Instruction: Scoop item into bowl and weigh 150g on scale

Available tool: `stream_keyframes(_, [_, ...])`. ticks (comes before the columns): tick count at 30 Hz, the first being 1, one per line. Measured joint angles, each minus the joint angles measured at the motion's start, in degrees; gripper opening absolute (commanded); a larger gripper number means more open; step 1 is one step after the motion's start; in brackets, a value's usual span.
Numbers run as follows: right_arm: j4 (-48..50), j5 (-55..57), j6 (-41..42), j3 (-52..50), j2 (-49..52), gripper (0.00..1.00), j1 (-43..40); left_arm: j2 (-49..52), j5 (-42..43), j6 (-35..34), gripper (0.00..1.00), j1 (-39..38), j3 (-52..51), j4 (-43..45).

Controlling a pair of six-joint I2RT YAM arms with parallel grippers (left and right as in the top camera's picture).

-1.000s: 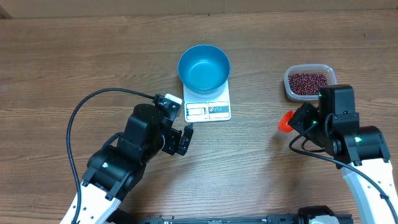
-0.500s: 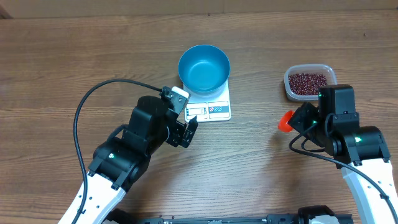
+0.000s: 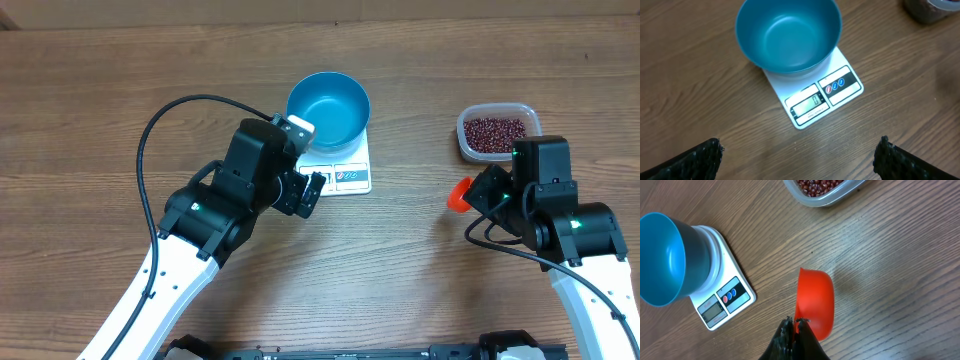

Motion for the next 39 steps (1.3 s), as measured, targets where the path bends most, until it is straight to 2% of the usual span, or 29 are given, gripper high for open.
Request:
stream_keyframes(6, [0.04,0.02,0.00,0.02,0.00,0.04,0.00,0.00,-1.33,-3.56,1.00,0.00,0.00,-0.11])
stream_keyframes(39, [0.00,0.02,-0.02,0.00,0.00,0.04,0.00,0.00,-1.38,-3.63,1.00,0.00,0.00,0.07])
